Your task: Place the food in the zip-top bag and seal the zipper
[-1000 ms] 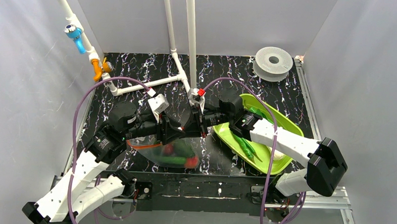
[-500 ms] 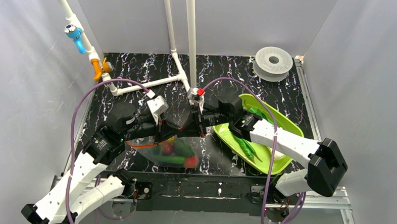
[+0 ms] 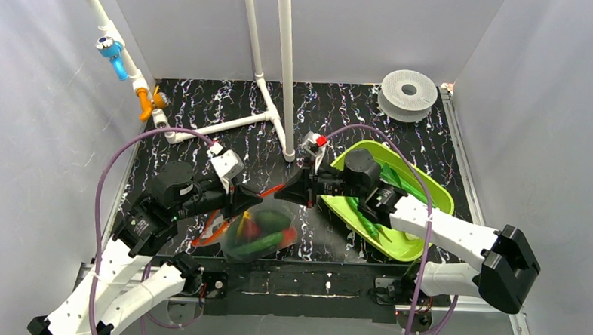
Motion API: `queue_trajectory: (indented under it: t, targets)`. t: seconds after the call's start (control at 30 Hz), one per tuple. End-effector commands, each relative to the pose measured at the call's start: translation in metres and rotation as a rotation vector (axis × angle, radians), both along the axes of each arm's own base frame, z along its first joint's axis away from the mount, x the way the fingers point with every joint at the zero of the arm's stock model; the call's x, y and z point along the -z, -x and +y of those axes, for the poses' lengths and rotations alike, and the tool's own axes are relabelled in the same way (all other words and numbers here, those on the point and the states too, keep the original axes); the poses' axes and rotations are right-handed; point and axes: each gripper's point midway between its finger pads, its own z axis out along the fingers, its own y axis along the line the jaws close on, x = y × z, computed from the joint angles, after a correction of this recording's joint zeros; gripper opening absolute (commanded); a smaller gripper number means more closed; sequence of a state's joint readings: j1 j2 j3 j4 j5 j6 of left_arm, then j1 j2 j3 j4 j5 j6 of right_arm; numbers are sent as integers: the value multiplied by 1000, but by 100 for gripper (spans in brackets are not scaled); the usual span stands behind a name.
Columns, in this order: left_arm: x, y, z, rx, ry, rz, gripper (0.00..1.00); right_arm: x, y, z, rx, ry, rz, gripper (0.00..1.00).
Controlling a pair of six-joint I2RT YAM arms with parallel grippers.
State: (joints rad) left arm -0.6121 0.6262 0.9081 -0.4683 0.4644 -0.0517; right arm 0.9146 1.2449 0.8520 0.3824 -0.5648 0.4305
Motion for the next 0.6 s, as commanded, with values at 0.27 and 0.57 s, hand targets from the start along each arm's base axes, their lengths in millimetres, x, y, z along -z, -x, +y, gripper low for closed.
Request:
queue_trajectory:
  t: [0.27,0.57]
  targets:
    - [-1,15,23,-52,-27,-22,0,22,-76,-67,477,30,30,1]
    - [11,27,35,-69,-47,-1,0,41,-85,-95,556,57,43,1]
